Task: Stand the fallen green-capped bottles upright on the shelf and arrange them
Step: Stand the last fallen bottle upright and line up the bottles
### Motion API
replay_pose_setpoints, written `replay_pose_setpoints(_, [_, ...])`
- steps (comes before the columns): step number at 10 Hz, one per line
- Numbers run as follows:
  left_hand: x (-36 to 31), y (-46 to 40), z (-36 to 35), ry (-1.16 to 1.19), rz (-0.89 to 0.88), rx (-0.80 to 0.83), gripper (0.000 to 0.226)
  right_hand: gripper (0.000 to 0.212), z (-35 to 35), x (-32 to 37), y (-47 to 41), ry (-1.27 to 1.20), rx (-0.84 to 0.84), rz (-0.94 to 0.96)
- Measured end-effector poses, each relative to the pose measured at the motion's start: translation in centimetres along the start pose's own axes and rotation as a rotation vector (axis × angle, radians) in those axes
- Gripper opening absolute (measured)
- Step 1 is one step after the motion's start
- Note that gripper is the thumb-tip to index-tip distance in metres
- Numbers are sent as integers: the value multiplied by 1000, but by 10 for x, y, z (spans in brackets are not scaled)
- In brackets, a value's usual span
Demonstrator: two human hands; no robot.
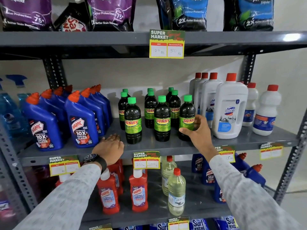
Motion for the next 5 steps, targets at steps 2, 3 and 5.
replay_pose_setpoints(2, [2, -2, -2, 12, -1, -3, 63, 81, -3, -3, -2, 39, 61, -16])
replay_pose_setpoints(3, [3, -3, -3, 19, -3, -2, 63, 81, -1, -1, 0, 74, 3, -16])
replay_pose_setpoints(5, [3, -2, -2, 22, -3, -14, 63, 84, 2, 4, 7, 107, -35, 15])
Point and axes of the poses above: each hand's wrist, its own y-axis away from the middle knuckle, its own z-axis out of the back of the hand, x = y × z, the point moved 10 cm from there along -y, towards the middle knuckle, and after that the axes turned 2 degrees about -z, right-handed, at the moved point
